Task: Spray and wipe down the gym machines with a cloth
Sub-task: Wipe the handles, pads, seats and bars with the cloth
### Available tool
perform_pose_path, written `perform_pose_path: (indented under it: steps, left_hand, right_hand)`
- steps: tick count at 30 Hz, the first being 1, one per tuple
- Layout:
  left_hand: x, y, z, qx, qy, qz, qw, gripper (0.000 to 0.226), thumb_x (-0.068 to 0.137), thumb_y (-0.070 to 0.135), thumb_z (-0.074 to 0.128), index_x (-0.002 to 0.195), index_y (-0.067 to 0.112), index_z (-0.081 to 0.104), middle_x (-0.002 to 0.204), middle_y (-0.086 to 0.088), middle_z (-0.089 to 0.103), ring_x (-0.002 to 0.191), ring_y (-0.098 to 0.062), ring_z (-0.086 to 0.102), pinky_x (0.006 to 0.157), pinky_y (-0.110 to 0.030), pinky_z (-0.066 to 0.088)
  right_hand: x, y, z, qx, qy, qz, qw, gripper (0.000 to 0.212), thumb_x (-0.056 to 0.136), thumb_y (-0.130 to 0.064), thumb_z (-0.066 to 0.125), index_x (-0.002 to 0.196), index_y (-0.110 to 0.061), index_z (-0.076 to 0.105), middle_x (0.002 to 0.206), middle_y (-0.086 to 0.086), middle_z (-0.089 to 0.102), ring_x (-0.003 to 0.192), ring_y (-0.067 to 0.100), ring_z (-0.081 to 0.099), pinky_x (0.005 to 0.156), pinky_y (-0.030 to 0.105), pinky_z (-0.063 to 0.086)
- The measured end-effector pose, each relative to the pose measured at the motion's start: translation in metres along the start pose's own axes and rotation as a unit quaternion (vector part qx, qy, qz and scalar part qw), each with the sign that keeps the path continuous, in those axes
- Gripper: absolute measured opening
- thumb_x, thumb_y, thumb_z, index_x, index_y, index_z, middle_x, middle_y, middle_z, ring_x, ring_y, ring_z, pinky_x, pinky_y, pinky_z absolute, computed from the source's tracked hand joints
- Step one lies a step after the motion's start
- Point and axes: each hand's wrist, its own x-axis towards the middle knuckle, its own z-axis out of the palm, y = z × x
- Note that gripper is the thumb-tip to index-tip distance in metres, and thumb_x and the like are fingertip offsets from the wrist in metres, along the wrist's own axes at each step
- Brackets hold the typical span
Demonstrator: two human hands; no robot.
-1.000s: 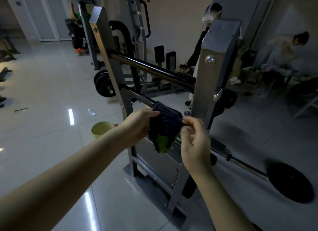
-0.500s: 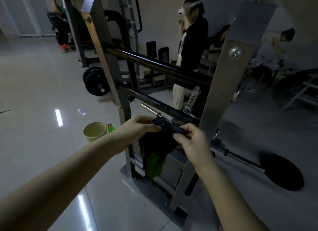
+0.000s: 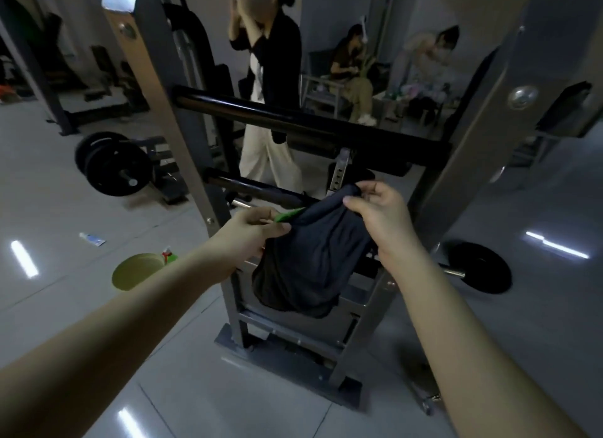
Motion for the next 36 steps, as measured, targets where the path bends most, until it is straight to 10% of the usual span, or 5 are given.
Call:
perform_pose_path:
  steps: [10,20,26,31,36]
  left_hand:
    - [0.057,-0.005,0.0,0.377,0.264,0.167,0.872,0.018,0.097,0.029,0.062,0.112,0.02,0.067,0.099,-0.001,0.074,0.092,-0.029,0.066,0.068,-0.034,0.042]
    - [0.051,-0.051,-0.004,0.287,0.177,0.138,0.931,0.015,0.094,0.028,0.066,0.109,0.026,0.07,0.089,0.015,0.066,0.087,-0.01,0.066,0.076,-0.028,0.049]
    - [0.054,-0.051,-0.005,0.233,0.183,0.097,0.95,0.013,0.093,0.035,0.07,0.103,0.029,0.063,0.088,0.019,0.064,0.087,-0.009,0.064,0.076,-0.029,0.051]
    - [0.069,-0.055,0.001,0.05,0.056,-0.001,0.997,0.018,0.093,0.026,0.074,0.106,0.022,0.061,0.094,0.017,0.063,0.091,-0.001,0.062,0.062,-0.005,0.045]
    - [0.076,-0.064,-0.009,-0.03,0.083,-0.03,0.996,0.027,0.092,0.018,0.074,0.078,-0.001,0.061,0.071,-0.006,0.059,0.069,-0.017,0.055,0.065,-0.026,0.041]
  right_hand:
    - [0.044,0.012,0.031,-0.521,0.053,-0.165,0.836,0.037,0.103,-0.035,0.055,0.133,-0.013,0.056,0.135,0.011,0.055,0.121,0.032,0.056,0.096,0.041,0.048]
    - [0.045,0.054,0.054,-0.717,0.009,-0.263,0.645,0.058,0.099,-0.068,0.039,0.102,-0.015,0.062,0.087,0.006,0.07,0.075,0.028,0.067,0.057,0.035,0.038]
    - [0.088,0.026,0.051,-0.608,-0.208,-0.095,0.761,0.072,0.093,-0.08,0.035,0.087,-0.013,0.059,0.081,0.007,0.064,0.078,0.029,0.064,0.065,0.04,0.047]
    - [0.091,0.034,0.052,-0.588,-0.193,-0.082,0.781,0.086,0.075,-0.097,0.028,0.084,-0.018,0.061,0.077,0.004,0.066,0.072,0.025,0.066,0.071,0.045,0.057]
    - [0.097,0.03,0.056,-0.548,-0.208,0.018,0.81,0.109,0.067,-0.103,0.012,0.109,-0.02,0.068,0.108,0.004,0.07,0.096,0.024,0.066,0.093,0.046,0.054]
